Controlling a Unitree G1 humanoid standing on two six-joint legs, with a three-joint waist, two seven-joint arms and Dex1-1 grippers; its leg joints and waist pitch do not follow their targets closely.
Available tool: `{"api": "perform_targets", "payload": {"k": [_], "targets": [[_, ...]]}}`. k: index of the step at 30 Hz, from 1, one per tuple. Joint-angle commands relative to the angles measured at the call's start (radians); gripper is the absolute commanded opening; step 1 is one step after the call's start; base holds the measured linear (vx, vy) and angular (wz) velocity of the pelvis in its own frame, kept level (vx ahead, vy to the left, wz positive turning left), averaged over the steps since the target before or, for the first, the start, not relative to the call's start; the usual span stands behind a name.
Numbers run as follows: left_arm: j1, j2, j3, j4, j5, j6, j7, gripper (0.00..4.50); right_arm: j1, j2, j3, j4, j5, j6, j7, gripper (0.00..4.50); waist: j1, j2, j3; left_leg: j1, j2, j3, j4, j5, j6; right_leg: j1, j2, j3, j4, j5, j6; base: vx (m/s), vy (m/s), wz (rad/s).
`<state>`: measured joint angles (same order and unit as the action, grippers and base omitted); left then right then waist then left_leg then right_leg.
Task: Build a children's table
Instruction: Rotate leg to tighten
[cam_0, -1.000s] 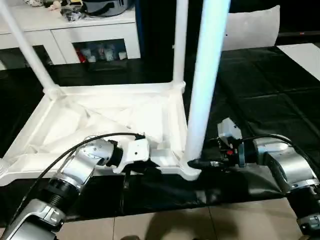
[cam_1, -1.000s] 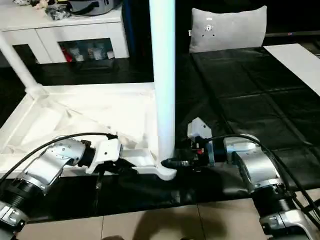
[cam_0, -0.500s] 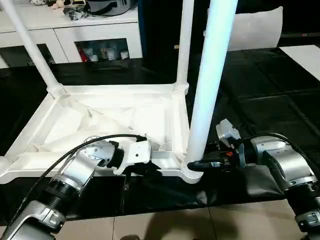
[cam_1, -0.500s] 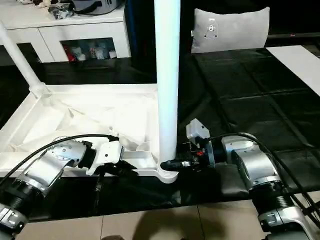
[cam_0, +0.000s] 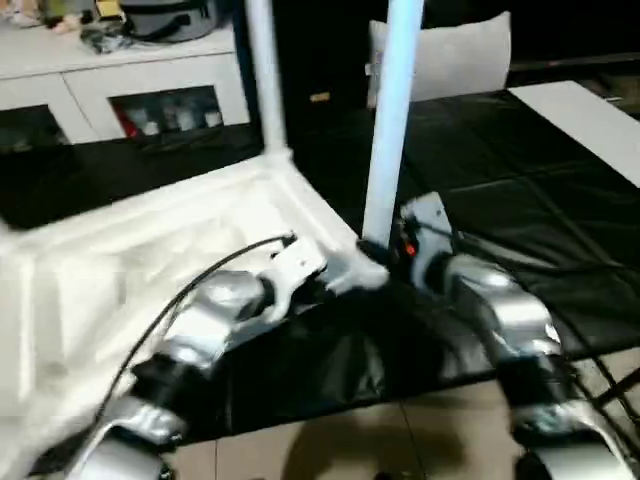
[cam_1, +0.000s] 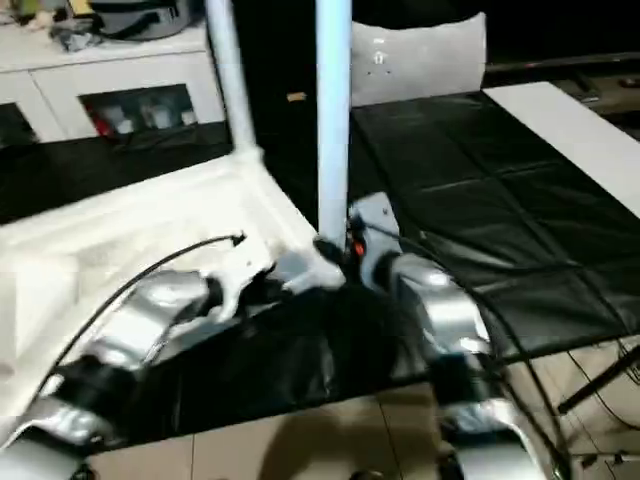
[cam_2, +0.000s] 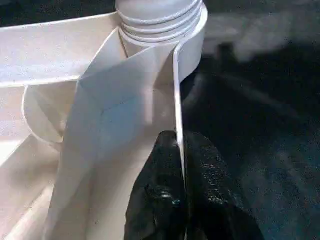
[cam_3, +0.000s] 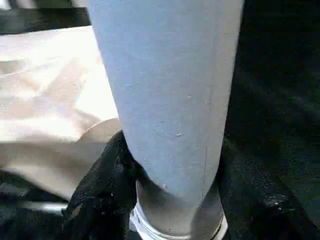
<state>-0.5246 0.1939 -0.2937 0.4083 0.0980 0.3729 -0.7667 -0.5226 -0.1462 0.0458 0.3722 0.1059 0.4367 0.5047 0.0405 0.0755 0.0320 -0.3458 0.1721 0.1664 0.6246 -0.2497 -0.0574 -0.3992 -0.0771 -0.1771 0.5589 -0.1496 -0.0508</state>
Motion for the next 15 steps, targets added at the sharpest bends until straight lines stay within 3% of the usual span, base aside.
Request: {"api": "perform_targets", "payload": {"k": [1, 4, 10, 15], "targets": [[-0.033, -0.040, -0.015, 0.000, 0.007, -0.003, 0.048, 0.00, 0.003, 0.048, 0.055, 0.034, -0.006, -0.001, -0.016, 2.30, 0.000, -0.007, -0.059, -0.005, 0.044, -0.025, -0.069, -0.072, 0.074, 0.061, -0.087, 0.053, -0.100, -0.447, 0.026, 0.000, 0.000, 0.00], [-0.044, -0.051, -0.019, 0.017, 0.031, -0.005, 0.066, 0.00, 0.016, 0.075, 0.039, 0.010, -0.001, -0.065, -0.007, 2.74, 0.001, -0.001, -0.063, -0.010, 0.050, -0.029, -0.070, -0.055, 0.090, 0.065, -0.090, 0.058, -0.090, -0.392, 0.011, 0.000, 0.000, 0.00], [-0.036, 0.000, -0.031, 0.023, 0.032, -0.039, 0.025, 0.00, 0.029, 0.038, 0.031, 0.002, 0.019, -0.142, 0.054, 3.21, 0.007, -0.001, -0.067, -0.011, 0.057, -0.031, -0.069, -0.032, 0.113, 0.067, -0.096, 0.067, -0.070, -0.308, -0.038, 0.000, 0.000, 0.00], [-0.009, 0.080, -0.037, 0.035, 0.013, -0.196, -0.097, 0.00, 0.068, -0.074, 0.028, -0.033, 0.042, -0.210, 0.230, 3.67, 0.018, -0.006, -0.067, -0.014, 0.058, -0.028, -0.068, -0.014, 0.136, 0.067, -0.095, 0.070, -0.067, -0.289, -0.044, 0.000, 0.000, 0.00]]}}
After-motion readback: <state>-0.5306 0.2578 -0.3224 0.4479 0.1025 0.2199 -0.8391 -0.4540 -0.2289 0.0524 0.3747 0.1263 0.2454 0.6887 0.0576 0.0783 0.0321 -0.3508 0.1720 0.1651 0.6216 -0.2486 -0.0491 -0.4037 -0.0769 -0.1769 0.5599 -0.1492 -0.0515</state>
